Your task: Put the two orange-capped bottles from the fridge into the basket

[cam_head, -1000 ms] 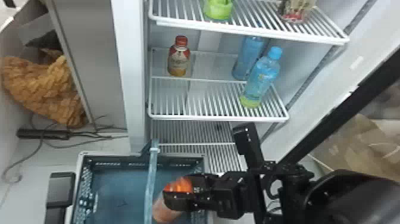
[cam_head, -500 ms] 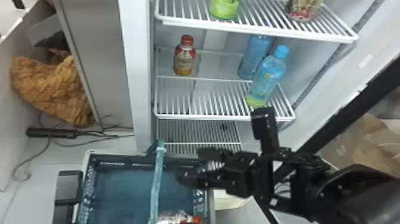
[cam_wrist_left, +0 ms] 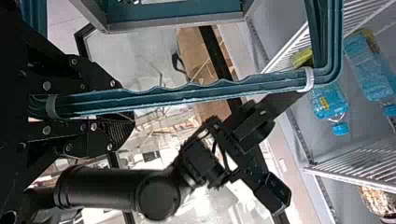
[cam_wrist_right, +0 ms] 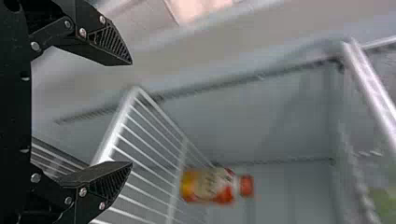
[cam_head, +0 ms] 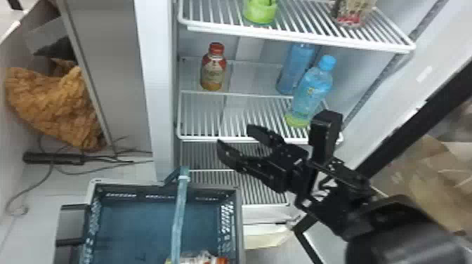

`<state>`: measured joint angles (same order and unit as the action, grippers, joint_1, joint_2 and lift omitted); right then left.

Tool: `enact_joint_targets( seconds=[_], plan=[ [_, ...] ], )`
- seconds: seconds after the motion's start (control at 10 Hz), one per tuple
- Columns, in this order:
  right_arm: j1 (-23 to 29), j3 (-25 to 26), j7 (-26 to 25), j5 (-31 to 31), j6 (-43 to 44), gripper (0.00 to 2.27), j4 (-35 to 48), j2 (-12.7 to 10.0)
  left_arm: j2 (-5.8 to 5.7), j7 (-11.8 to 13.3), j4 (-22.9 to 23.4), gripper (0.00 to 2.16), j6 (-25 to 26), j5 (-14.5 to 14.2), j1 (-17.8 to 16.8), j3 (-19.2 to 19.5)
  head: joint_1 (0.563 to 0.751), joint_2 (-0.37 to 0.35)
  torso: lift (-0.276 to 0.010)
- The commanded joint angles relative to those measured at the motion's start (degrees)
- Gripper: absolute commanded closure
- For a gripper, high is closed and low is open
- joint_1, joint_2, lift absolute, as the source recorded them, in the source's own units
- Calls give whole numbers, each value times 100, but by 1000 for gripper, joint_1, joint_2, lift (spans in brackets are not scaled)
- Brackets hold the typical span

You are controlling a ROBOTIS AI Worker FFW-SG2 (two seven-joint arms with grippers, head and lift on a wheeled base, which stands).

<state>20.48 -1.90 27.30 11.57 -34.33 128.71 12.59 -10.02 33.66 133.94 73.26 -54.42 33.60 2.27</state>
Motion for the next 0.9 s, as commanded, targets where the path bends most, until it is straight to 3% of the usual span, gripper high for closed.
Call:
enact_joint_targets(
  seconds=[0.0,0.3,0.6,0.8],
  plan=[
    [-149,-119,-207,-3,1662,331,-939,-125,0,0,0,1202,0,4,0,-10,695,-229,-235],
    [-571,-256,-515,-174,3082,329,-2022,-178,0,0,0,1202,0,15,0,-21,695,-237,-235],
    [-909,-382,-955,-551,3476,38,-2542,-239,0,0,0,1202,0,38,-14,-32,695,-251,-235],
    [-1274,-541,-998,-540,3799,15,-3119,-239,0,0,0,1202,28,49,-42,-44,695,-246,-235]
  ],
)
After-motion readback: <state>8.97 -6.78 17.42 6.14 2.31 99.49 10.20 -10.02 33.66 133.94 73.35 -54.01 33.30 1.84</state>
